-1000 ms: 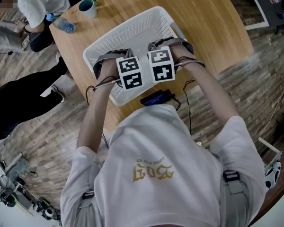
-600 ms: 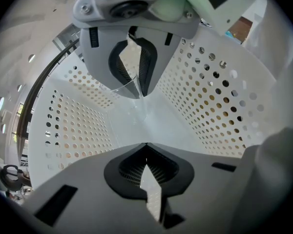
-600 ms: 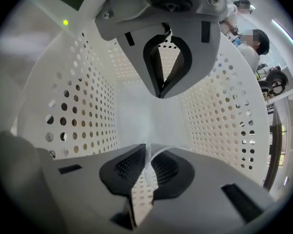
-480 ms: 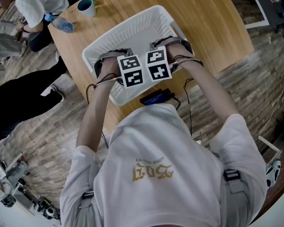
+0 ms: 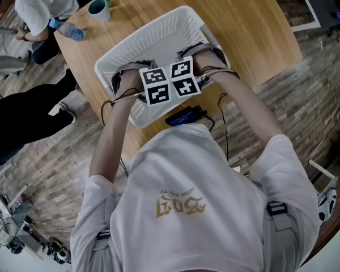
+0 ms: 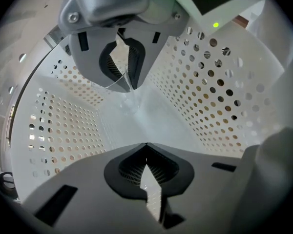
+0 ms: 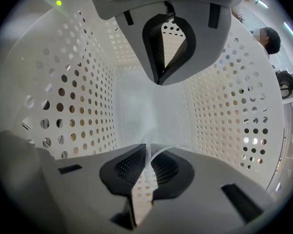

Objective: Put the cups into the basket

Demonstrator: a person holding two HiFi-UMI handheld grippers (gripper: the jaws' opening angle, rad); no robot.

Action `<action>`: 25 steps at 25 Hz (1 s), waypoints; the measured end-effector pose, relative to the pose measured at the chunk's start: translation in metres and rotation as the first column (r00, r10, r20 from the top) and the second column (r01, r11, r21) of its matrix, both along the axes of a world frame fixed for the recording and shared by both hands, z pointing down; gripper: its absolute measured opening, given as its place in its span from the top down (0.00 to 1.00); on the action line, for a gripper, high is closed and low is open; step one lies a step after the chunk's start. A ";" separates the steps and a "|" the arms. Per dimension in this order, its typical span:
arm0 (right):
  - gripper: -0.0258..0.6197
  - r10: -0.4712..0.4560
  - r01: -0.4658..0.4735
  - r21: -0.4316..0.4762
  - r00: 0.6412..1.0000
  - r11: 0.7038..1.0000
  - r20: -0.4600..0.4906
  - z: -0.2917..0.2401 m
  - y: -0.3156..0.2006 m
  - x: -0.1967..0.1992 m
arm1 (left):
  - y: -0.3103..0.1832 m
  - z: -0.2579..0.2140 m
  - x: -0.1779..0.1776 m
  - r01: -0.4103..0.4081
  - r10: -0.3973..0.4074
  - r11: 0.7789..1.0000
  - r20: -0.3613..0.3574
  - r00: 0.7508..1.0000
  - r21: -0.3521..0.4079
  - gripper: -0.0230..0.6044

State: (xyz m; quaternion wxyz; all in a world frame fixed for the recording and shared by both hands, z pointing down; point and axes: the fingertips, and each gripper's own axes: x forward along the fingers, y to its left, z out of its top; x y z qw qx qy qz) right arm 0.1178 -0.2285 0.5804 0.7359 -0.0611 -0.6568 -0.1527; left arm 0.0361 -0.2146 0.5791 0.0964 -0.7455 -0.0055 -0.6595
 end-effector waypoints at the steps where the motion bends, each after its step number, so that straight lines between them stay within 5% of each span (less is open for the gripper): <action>1: 0.90 -0.002 0.002 0.002 1.000 1.000 -0.008 0.001 -0.001 0.002 | 0.000 0.001 0.001 0.000 0.000 1.000 0.001 1.000 -0.003 0.96; 25: 0.91 0.031 -0.029 0.028 0.998 0.999 -0.061 0.010 -0.014 0.018 | 0.014 0.026 -0.001 0.042 -0.042 0.995 0.000 0.999 -0.086 0.96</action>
